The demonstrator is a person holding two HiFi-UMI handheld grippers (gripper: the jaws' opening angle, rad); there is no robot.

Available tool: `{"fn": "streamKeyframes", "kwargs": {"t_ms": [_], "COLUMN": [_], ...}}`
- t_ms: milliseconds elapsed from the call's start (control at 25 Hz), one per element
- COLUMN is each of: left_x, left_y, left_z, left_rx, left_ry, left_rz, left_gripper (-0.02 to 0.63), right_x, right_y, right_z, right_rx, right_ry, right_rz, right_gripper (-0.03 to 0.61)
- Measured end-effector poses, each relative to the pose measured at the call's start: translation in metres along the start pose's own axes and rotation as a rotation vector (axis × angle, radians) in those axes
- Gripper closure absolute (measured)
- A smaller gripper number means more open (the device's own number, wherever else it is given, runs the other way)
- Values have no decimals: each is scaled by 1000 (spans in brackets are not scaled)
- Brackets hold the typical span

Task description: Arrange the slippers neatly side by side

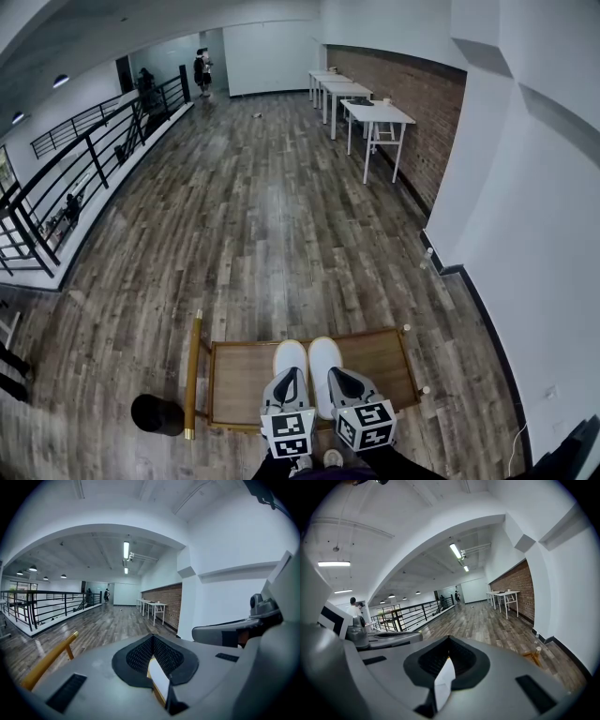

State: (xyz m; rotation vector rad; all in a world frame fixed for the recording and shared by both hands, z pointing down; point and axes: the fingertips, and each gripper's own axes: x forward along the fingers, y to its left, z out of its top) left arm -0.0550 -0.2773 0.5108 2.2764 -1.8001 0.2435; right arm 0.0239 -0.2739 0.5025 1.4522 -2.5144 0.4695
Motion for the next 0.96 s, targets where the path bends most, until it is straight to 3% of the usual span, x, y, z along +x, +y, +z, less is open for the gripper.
{"fn": "streamKeyframes", "kwargs": {"t_ms": [960], "left_x": [5], "left_y": [-1], "left_z": [-6], "left_rx": [-7], "left_ry": [17], "left_rz": [11], "left_gripper": [614], "right_x": [4], "right_y": [-3], "right_z": [-3], "right_rx": [9], "right_ry": [16], "right_rz": [6], "right_gripper": [580]}}
